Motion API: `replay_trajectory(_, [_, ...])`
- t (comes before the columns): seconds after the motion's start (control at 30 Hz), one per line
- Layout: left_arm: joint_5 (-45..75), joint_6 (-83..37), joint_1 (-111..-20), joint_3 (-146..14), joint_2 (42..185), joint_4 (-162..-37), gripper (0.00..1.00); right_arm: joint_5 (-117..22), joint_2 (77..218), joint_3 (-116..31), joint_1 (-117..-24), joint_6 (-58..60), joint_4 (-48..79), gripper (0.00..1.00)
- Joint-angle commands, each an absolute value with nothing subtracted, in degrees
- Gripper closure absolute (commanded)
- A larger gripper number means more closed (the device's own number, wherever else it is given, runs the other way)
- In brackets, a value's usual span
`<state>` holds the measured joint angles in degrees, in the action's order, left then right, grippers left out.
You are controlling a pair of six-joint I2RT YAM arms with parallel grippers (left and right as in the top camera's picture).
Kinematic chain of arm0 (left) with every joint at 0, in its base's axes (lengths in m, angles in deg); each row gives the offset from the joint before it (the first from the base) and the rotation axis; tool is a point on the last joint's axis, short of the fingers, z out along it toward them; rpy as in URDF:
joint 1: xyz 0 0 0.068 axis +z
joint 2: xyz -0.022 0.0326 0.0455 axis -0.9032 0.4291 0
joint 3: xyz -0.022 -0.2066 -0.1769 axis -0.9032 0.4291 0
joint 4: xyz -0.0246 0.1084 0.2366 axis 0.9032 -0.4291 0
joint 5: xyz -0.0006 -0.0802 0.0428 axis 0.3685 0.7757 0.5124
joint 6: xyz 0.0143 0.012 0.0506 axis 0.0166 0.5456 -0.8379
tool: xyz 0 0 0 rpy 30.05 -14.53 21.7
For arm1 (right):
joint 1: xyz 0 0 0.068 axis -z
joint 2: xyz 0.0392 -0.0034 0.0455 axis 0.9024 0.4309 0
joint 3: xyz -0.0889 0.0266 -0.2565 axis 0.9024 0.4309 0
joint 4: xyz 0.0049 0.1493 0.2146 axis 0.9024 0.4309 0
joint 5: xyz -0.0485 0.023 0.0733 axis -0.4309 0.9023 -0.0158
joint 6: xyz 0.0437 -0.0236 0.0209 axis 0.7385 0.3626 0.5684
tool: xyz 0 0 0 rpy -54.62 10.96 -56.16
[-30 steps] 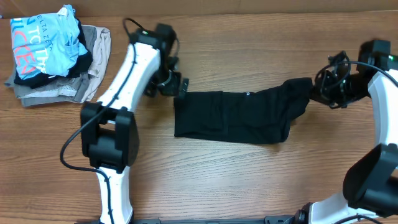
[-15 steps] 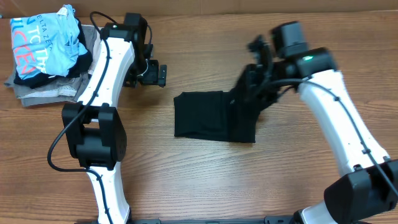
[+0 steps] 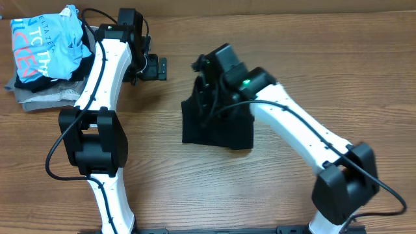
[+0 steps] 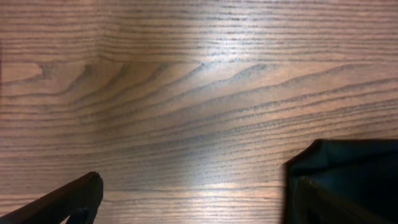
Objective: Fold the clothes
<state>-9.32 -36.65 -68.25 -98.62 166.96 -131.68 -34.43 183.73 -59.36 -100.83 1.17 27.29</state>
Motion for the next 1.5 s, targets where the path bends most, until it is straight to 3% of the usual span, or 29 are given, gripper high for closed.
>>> replay_trajectory(0.0, [-9.87,-36.62,-67.68,-98.71,167.33,-130.96,0.0,-35.93,186.9,-60.62,-103.81,3.49,24.27,0.96])
replay_trajectory(0.37, [-9.82,-36.62,-67.48,-98.71,167.38,-129.38,0.0,-34.69,190.04,-61.54,-109.47,3.38,18.48,0.95])
replay_trajectory(0.4, [-9.78,-36.62,-67.48,-98.71,167.38,-129.38,0.0,-34.69,189.41,-62.0,-109.45,3.36,18.85,0.87])
replay_trajectory(0.5, [-9.78,-36.67,-67.48,-98.71,167.38,-129.43,0.0,-34.71,186.28,-64.58,-108.57,2.87,21.54,0.23])
replay_trajectory(0.6, [-9.74,-36.67,-67.46,-98.75,167.29,-130.06,0.0,-35.43,182.31,-69.21,-106.63,1.43,26.74,0.02])
replay_trajectory(0.77, [-9.56,-37.08,-67.11,-98.75,166.15,-134.69,0.0,-43.28,175.75,-80.01,-99.52,1.41,43.33,0.0])
replay_trajectory(1.07, [4.05,-43.84,-67.81,-98.62,166.13,-147.17,0.0,-45.0,173.59,-80.86,-82.52,-0.47,57.93,0.0])
replay_trajectory(1.47, [7.99,-39.64,-76.01,-82.27,166.11,-134.32,0.0,-44.83,173.74,-79.73,-72.73,-7.59,61.08,0.0])
